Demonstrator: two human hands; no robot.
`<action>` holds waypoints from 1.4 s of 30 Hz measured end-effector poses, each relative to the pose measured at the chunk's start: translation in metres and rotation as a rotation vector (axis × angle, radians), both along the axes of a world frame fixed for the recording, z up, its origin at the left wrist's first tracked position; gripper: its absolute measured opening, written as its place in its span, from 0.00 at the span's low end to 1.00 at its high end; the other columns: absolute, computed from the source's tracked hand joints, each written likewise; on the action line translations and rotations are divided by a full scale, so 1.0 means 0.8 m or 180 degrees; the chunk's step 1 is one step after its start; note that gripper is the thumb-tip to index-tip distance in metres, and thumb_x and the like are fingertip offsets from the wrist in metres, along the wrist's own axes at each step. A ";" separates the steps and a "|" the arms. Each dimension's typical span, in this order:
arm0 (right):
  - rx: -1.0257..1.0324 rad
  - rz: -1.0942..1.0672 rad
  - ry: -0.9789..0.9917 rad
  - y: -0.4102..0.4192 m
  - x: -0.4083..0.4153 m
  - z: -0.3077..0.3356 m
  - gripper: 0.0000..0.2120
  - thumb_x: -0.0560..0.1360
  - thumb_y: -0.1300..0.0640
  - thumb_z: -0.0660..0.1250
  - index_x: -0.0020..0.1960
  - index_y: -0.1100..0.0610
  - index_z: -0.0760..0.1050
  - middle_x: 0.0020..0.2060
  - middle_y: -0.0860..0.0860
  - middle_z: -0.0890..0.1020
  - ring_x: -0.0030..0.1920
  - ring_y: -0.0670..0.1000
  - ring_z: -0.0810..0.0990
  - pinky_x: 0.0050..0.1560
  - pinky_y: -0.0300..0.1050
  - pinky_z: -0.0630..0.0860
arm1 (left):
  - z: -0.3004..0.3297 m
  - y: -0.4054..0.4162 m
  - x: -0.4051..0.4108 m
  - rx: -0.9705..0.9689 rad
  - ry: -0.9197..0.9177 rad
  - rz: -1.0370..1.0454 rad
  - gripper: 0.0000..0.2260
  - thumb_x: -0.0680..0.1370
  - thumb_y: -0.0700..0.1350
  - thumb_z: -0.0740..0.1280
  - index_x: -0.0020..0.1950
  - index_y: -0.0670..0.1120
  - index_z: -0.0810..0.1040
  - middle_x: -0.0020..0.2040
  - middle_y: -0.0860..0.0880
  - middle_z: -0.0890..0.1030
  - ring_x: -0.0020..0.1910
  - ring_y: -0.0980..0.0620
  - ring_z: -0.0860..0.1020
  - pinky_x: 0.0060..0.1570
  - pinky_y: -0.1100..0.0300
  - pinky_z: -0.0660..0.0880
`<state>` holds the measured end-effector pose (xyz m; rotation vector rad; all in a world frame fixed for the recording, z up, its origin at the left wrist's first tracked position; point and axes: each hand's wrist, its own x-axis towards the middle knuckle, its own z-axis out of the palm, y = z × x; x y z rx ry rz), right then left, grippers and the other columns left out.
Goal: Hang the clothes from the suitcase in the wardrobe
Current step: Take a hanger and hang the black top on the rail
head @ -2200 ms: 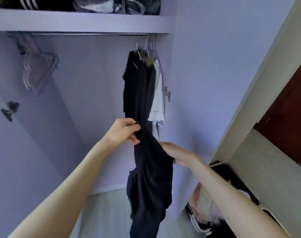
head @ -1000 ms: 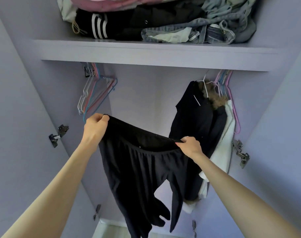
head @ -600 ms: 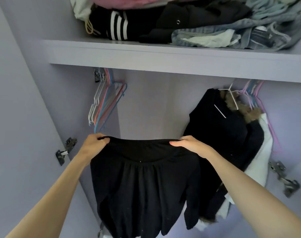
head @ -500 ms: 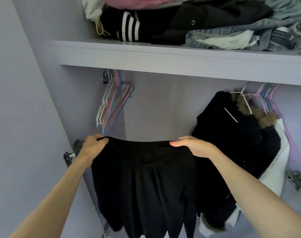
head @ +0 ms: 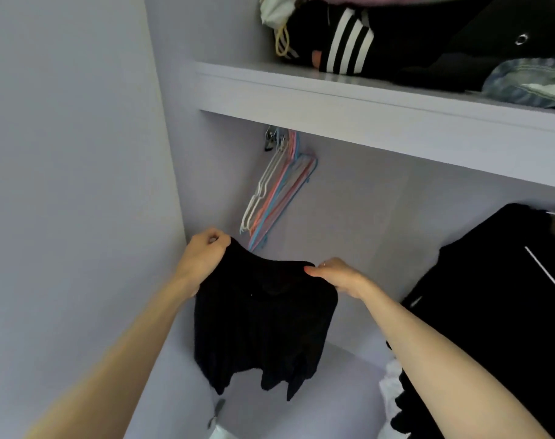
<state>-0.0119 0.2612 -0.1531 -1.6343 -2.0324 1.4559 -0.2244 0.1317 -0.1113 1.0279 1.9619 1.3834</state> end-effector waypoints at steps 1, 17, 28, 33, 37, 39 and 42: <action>-0.0017 0.0021 -0.0008 0.004 -0.013 0.002 0.22 0.77 0.49 0.65 0.58 0.69 0.76 0.51 0.59 0.82 0.49 0.54 0.81 0.52 0.45 0.76 | 0.005 -0.001 -0.002 0.0015 -0.0019 -0.0044 0.09 0.77 0.40 0.61 0.36 0.46 0.72 0.33 0.49 0.73 0.35 0.52 0.72 0.36 0.60 0.67; 0.0002 -0.0905 0.1382 0.034 -0.171 0.055 0.10 0.78 0.55 0.62 0.42 0.60 0.73 0.32 0.54 0.76 0.30 0.50 0.75 0.34 0.43 0.75 | 0.019 -0.012 -0.029 -0.0053 0.0044 -0.0270 0.09 0.75 0.40 0.62 0.35 0.46 0.72 0.33 0.50 0.73 0.35 0.52 0.70 0.37 0.61 0.66; 0.0986 -0.1879 0.1319 0.052 -0.129 0.058 0.14 0.79 0.59 0.54 0.58 0.65 0.72 0.56 0.63 0.78 0.53 0.63 0.79 0.56 0.57 0.76 | 0.007 -0.005 -0.028 -0.0289 0.0027 -0.0484 0.05 0.75 0.42 0.62 0.40 0.43 0.75 0.37 0.48 0.75 0.39 0.50 0.72 0.44 0.57 0.67; 0.1494 -0.1933 0.1404 0.050 -0.096 0.066 0.16 0.82 0.60 0.51 0.66 0.62 0.69 0.62 0.60 0.76 0.61 0.60 0.74 0.60 0.48 0.71 | 0.005 0.003 -0.013 -0.0301 0.0157 -0.0600 0.05 0.75 0.43 0.63 0.40 0.45 0.76 0.37 0.48 0.77 0.38 0.51 0.73 0.44 0.57 0.68; 0.1621 -0.1978 0.1583 0.043 -0.080 0.061 0.18 0.82 0.62 0.49 0.70 0.59 0.67 0.60 0.57 0.75 0.61 0.56 0.74 0.55 0.39 0.67 | -0.001 0.007 -0.003 -0.0346 0.0290 -0.0814 0.05 0.75 0.42 0.64 0.40 0.46 0.77 0.37 0.47 0.78 0.38 0.52 0.75 0.44 0.59 0.70; 0.1622 -0.2023 0.1613 0.042 -0.071 0.058 0.17 0.81 0.63 0.50 0.67 0.60 0.68 0.53 0.55 0.75 0.55 0.55 0.74 0.53 0.40 0.69 | -0.005 0.007 0.002 -0.0334 0.0336 -0.0881 0.07 0.76 0.42 0.64 0.39 0.48 0.76 0.35 0.49 0.77 0.36 0.53 0.75 0.42 0.61 0.70; 0.1606 -0.2189 0.1543 0.043 -0.054 0.055 0.14 0.79 0.65 0.51 0.60 0.62 0.72 0.47 0.54 0.74 0.48 0.54 0.74 0.52 0.48 0.74 | -0.008 0.007 0.007 -0.0345 0.0418 -0.0946 0.06 0.76 0.42 0.64 0.40 0.48 0.77 0.36 0.50 0.78 0.38 0.53 0.76 0.41 0.63 0.70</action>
